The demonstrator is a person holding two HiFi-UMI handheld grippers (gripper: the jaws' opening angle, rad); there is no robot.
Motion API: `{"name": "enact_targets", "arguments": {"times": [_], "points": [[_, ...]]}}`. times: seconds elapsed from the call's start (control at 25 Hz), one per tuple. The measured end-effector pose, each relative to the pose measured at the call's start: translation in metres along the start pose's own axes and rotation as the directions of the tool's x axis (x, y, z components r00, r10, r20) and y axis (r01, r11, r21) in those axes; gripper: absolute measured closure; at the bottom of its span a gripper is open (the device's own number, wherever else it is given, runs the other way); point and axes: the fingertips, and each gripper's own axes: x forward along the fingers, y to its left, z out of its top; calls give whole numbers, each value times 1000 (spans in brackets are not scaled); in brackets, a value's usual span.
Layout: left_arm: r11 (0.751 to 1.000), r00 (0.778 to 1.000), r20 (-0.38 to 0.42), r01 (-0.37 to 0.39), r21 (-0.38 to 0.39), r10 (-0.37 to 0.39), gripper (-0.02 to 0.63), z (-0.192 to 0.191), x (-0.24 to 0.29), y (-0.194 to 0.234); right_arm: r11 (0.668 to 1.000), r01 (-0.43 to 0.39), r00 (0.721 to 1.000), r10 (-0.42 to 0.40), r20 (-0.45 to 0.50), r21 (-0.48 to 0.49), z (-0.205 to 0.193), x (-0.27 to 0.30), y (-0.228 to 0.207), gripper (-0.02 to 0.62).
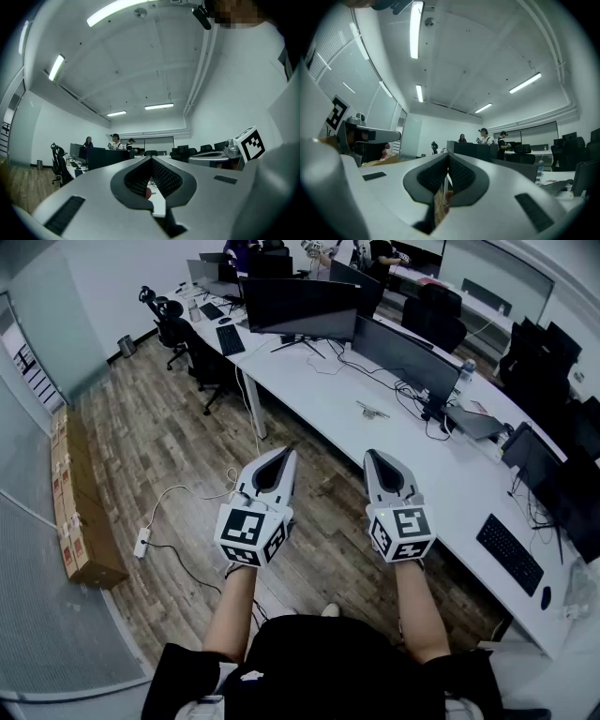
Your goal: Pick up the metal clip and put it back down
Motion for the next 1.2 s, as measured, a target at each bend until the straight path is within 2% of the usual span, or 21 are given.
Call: {"name": "enact_targets", "arguments": {"times": [0.84, 1.2], "points": [[1000, 998, -56, -8, 25, 9, 594, -28, 35, -54, 997, -49, 998, 51, -37, 53, -35, -18, -53, 572], [1000, 998, -61, -4, 14, 5, 594, -39, 63, -47, 997, -49, 998, 51, -48, 53, -44, 0, -70, 572]]}}
